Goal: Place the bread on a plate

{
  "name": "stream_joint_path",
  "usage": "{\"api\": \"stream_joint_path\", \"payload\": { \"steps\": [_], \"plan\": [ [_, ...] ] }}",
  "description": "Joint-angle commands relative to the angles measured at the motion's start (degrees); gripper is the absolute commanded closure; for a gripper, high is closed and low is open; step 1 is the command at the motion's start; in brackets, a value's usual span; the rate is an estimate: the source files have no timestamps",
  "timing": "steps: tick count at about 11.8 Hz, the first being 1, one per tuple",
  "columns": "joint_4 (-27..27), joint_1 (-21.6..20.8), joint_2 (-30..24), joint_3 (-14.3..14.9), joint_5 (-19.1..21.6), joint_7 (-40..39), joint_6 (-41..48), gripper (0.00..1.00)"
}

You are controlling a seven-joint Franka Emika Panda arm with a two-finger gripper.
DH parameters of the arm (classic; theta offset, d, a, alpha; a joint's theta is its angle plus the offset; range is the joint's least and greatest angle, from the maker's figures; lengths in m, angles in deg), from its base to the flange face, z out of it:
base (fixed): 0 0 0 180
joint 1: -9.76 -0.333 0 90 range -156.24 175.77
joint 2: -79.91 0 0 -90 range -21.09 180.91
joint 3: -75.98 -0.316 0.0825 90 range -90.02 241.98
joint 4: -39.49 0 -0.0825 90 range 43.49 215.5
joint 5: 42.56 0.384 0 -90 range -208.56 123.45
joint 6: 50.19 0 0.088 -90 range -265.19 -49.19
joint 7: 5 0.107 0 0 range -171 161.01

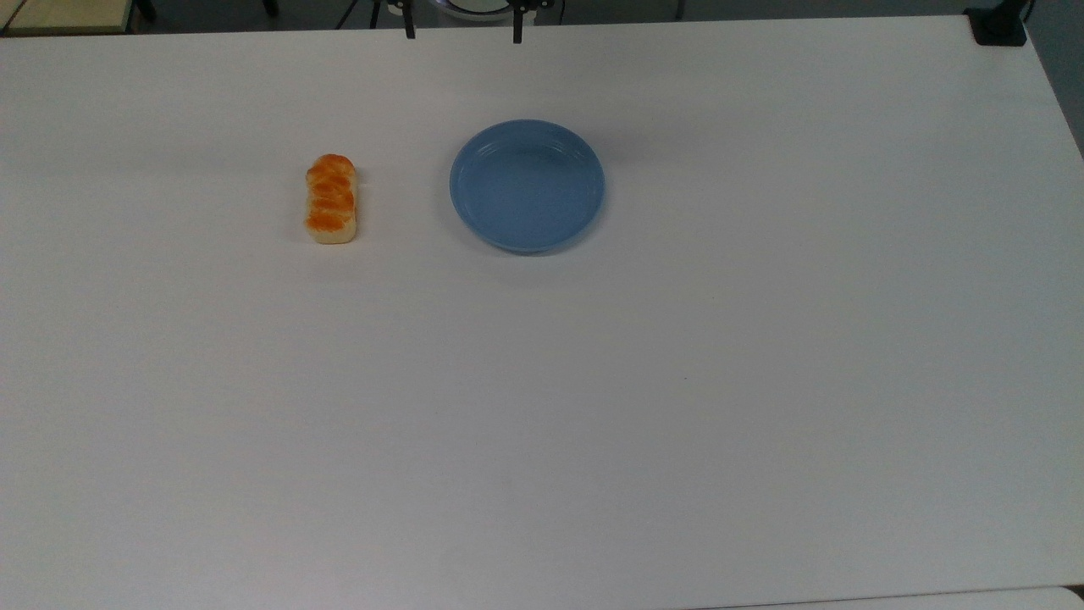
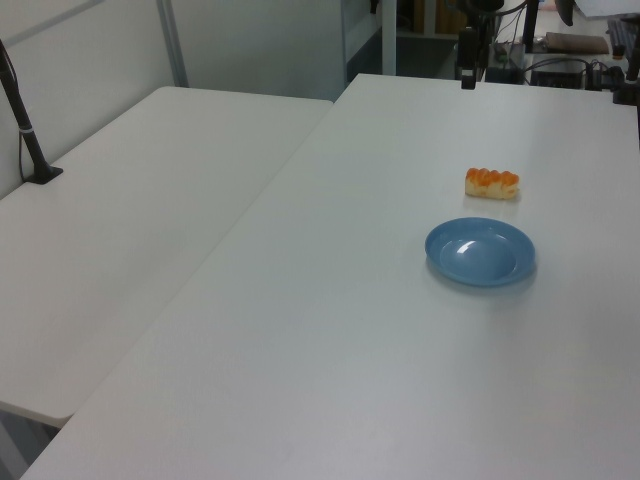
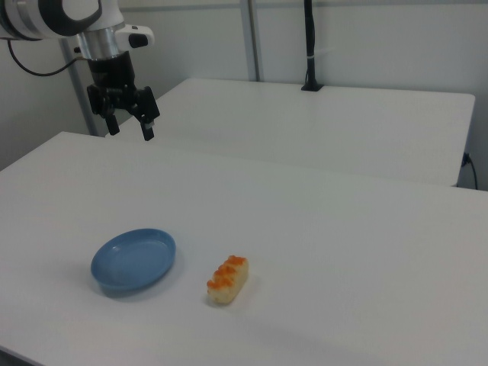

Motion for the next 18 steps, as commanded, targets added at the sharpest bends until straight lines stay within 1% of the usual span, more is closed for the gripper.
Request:
{"api": "stream_joint_path", "payload": {
  "steps": [1,8,10,14,15,16,17,18],
  "plan": [
    [-0.24,-0.94,-0.87,0.99,0.88,0.76,1.70,0.00],
    [0.11,-0.94,-0.87,0.99,0.88,0.23,1.52,0.00],
    [1.69,-0.68,-1.48,1.08,0.88,0.14,-1.10,0.00],
    [4.85,2.66,-2.10,1.16,0.79,-2.31,-3.49,0.00],
    [5.64,4.67,-2.19,1.08,0.87,-3.53,-3.58,0.00],
    [7.65,5.21,-2.28,1.16,0.88,-5.55,-4.28,0.00],
    [10.63,6.26,-2.63,1.16,0.79,-6.44,-6.81,0.00],
    [14.75,7.66,-2.89,1.16,0.79,-6.45,-11.53,0.00]
  ]
}}
